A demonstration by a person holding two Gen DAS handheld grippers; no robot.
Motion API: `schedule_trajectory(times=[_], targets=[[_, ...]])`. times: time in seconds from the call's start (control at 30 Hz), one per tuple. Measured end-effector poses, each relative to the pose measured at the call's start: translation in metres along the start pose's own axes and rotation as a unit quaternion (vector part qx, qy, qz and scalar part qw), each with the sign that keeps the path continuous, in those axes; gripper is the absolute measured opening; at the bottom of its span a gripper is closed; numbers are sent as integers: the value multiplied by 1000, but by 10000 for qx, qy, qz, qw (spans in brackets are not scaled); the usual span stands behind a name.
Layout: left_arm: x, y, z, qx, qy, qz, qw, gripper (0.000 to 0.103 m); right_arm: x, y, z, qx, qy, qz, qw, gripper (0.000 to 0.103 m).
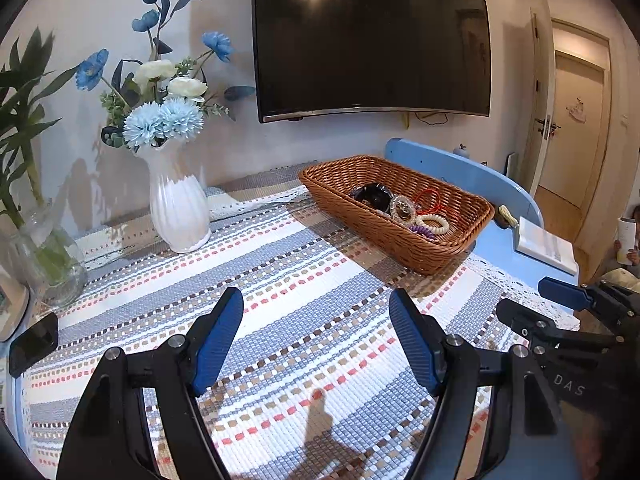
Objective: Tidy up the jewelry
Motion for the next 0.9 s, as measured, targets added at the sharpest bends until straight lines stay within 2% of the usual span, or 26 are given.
schedule_trajectory(times=[0.13, 0.27, 0.47, 0.9], targets=[[1, 5, -4, 110, 117, 56, 9999, 76, -1, 3, -3, -21, -50, 6, 10000, 61], [2, 8, -8, -21, 96, 102, 9999, 76, -2, 6, -5, 7, -59, 14, 10000, 61], [3, 9, -8, 81, 142, 156, 9997, 76, 0, 6, -6, -7, -103, 67, 9999, 61], [7, 9, -3, 51, 204, 190, 9996, 76, 3, 2, -4, -18, -155, 181, 9997, 61]])
Point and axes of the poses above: each gripper's, at about its wrist camera, not at the fingertips, and y roughly against the way its jaws point, z to its left, x to its underside, the point moved 5 cm from there along -y, roughly the way its jaws point, and after that the axes turned 15 degrees about -y, right-handed, at the moved point
